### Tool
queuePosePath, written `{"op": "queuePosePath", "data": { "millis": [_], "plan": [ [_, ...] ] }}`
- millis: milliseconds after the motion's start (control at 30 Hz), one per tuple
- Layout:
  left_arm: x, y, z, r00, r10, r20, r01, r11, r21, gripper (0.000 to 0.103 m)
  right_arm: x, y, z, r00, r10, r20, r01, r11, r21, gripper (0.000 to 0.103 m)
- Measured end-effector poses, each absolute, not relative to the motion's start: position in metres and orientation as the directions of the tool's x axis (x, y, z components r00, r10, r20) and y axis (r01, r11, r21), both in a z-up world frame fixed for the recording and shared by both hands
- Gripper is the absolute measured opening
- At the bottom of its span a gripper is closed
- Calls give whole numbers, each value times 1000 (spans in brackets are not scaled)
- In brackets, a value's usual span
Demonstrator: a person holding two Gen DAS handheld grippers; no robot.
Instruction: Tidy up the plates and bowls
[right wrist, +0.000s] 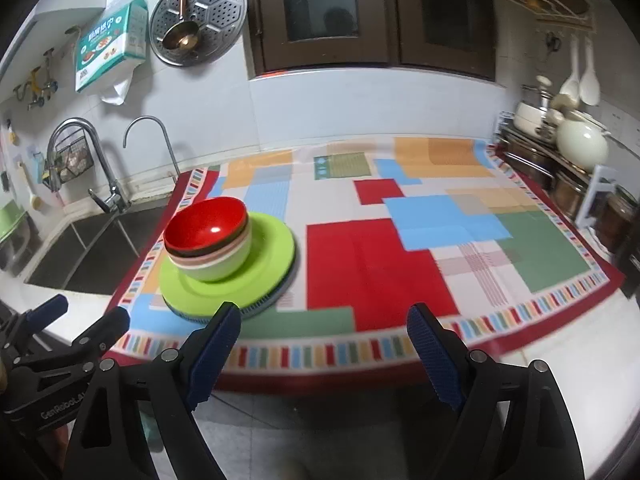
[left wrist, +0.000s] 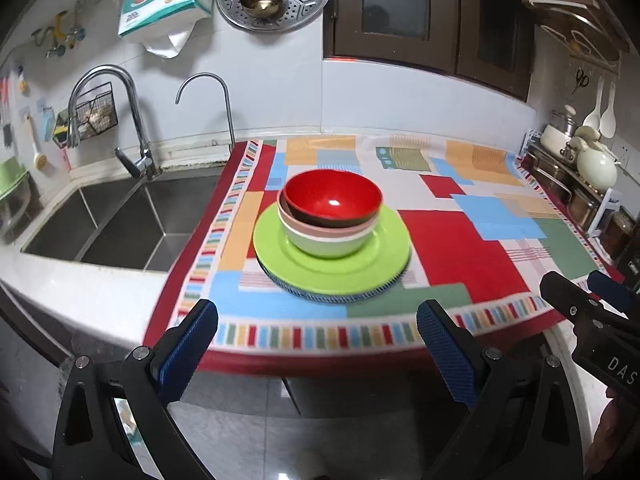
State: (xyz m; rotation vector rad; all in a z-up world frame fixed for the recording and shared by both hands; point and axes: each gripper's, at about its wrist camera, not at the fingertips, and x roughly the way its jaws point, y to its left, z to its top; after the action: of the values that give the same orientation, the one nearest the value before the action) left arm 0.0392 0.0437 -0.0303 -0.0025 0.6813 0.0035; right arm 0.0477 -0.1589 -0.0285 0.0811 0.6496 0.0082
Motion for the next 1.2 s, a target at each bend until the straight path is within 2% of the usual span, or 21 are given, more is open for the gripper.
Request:
{"op": "queuePosePath", "data": {
  "millis": [500,1200],
  "plan": [
    [-31,15,-23,811,30,-584,-45,999,-11,103,-25,-193,-28,817,74,-571,-14,994,109,86],
    [-64,7,-17,834,44,-550,-57,998,-6,103,-61,-202,-27,828,108,-551,-43,991,129,86]
  ]
}}
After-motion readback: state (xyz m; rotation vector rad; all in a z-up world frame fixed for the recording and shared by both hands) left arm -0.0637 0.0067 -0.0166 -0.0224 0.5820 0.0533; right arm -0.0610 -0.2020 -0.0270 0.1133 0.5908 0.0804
